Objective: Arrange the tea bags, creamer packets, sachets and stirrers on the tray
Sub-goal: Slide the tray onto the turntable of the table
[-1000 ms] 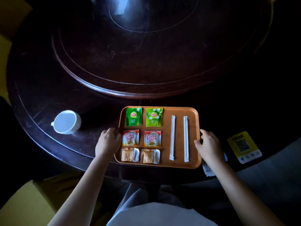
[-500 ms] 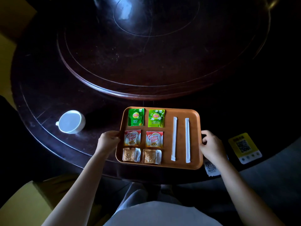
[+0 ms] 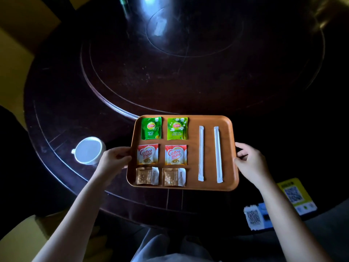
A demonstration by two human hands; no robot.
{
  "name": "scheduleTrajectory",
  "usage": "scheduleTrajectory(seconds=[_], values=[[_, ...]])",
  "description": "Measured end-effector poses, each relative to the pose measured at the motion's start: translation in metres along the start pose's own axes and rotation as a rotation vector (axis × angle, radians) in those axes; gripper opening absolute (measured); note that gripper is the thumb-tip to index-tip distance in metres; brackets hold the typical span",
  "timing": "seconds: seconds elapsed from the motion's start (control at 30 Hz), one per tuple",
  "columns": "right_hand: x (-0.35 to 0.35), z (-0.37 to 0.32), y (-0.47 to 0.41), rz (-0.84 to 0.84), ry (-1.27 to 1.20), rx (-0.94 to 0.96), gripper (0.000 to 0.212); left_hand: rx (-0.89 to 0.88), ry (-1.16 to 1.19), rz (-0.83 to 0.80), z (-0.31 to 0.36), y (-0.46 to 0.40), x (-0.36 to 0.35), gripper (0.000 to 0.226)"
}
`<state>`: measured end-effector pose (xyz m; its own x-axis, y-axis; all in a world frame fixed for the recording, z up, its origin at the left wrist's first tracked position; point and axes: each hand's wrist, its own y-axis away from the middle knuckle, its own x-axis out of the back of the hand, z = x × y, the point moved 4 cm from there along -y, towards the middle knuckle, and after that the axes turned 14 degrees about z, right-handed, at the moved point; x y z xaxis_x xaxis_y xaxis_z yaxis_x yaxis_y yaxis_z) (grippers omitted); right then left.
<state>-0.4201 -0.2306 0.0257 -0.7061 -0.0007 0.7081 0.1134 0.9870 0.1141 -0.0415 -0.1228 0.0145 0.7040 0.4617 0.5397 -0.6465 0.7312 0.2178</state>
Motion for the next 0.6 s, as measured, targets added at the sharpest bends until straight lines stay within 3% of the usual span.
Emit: scheduleTrajectory(seconds=[0.27,0.6], values=[[-0.004,-0.046,-0.076,0.022,-0.002,0.040,0.045,-0.037,0.069,-0.023,0.055,-0.071,-0.017,0.037],[-0.035,-0.073,-0.168,0.076,-0.039,0.003,0.048,-0.108,-0.007,0.000,0.091,-0.175,-0.045,0.034]])
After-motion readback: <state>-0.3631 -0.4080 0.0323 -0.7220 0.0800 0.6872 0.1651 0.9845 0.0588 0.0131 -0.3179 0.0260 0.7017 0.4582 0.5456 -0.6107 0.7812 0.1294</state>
